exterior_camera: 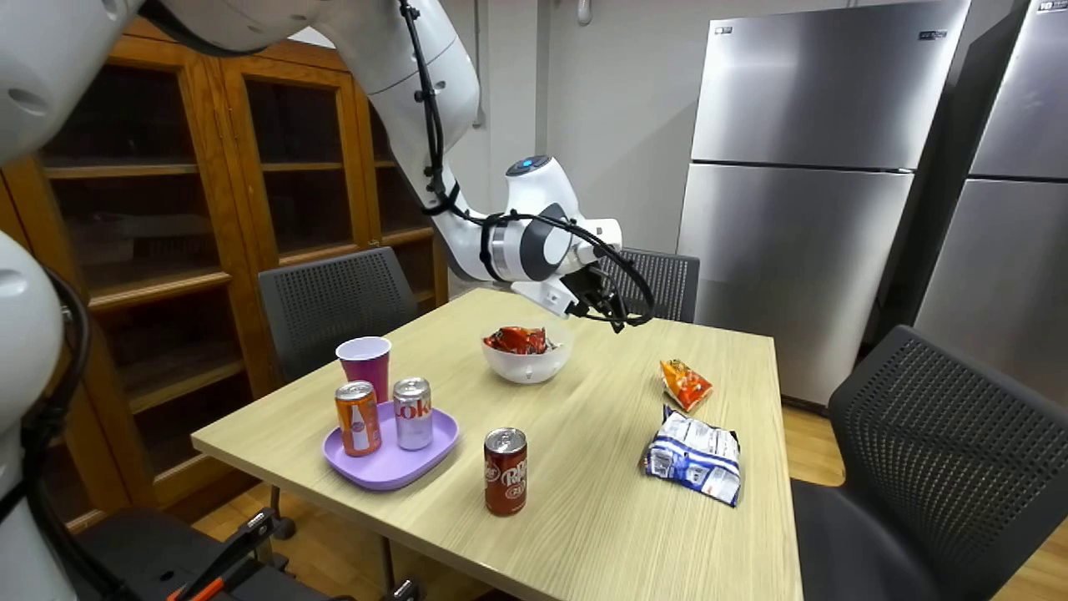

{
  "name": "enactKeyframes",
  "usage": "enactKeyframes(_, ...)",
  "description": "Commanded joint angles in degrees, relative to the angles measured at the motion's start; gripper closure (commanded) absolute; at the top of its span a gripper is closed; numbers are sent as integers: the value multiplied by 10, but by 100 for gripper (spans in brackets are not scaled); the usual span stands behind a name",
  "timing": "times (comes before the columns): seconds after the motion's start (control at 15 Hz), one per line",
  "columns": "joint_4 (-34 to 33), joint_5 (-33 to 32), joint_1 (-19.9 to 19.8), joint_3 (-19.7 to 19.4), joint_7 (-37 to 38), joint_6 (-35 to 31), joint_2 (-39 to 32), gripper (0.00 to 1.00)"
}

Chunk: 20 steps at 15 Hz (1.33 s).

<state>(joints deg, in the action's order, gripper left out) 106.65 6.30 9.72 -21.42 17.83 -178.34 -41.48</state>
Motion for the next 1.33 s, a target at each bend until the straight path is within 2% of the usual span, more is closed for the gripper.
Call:
enactKeyframes(0.0,-27,-4,19,-27,2,-12,-32,0)
enactKeyframes(0.33,-70,1,-10,-12,-8,-5,-62,0)
enactKeyframes(1.27,-214,1,-103,-12,-14,29,-155,0)
